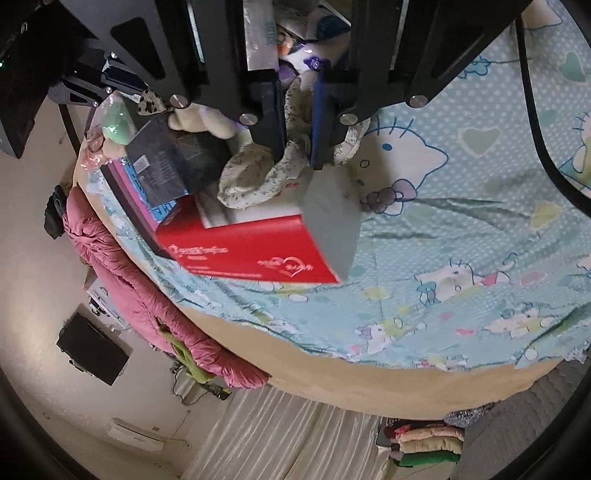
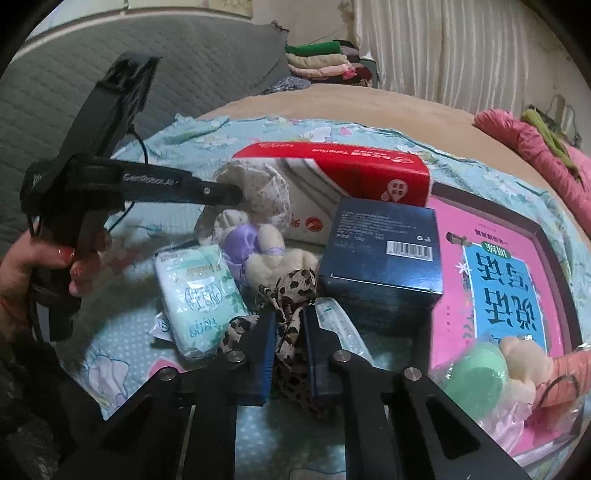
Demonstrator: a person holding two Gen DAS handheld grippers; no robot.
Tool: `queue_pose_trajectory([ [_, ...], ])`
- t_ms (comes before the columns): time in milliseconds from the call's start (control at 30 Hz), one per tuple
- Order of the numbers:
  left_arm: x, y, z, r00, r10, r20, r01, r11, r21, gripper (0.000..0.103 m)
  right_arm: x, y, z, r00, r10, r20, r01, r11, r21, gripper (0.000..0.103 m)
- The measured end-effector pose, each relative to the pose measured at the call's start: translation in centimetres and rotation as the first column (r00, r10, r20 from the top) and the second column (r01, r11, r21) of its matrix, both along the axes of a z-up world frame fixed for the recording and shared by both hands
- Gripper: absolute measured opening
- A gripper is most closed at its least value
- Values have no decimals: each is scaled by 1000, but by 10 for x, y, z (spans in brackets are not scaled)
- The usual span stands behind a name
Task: Organize soft objects
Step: 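Lift the white scrunchie with the left tool while the right carries the leopard scrunchie toward the book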
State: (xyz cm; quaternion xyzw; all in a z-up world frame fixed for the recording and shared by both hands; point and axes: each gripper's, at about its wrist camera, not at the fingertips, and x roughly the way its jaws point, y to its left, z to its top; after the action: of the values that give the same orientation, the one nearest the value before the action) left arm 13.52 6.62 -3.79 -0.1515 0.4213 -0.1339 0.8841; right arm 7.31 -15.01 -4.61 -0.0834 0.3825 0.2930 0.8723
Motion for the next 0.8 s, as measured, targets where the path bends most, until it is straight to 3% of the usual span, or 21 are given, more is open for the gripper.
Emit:
queue_pose_trajectory([
  [400, -41, -24, 51, 994, 12, 108, -24, 994, 103, 12, -11, -12, 28, 997, -9, 79, 3, 997, 74, 10],
  [800, -61, -54, 92, 986, 11, 166, -31, 992, 119, 12, -19, -43, 60, 986, -71, 150, 45, 984, 175, 10],
])
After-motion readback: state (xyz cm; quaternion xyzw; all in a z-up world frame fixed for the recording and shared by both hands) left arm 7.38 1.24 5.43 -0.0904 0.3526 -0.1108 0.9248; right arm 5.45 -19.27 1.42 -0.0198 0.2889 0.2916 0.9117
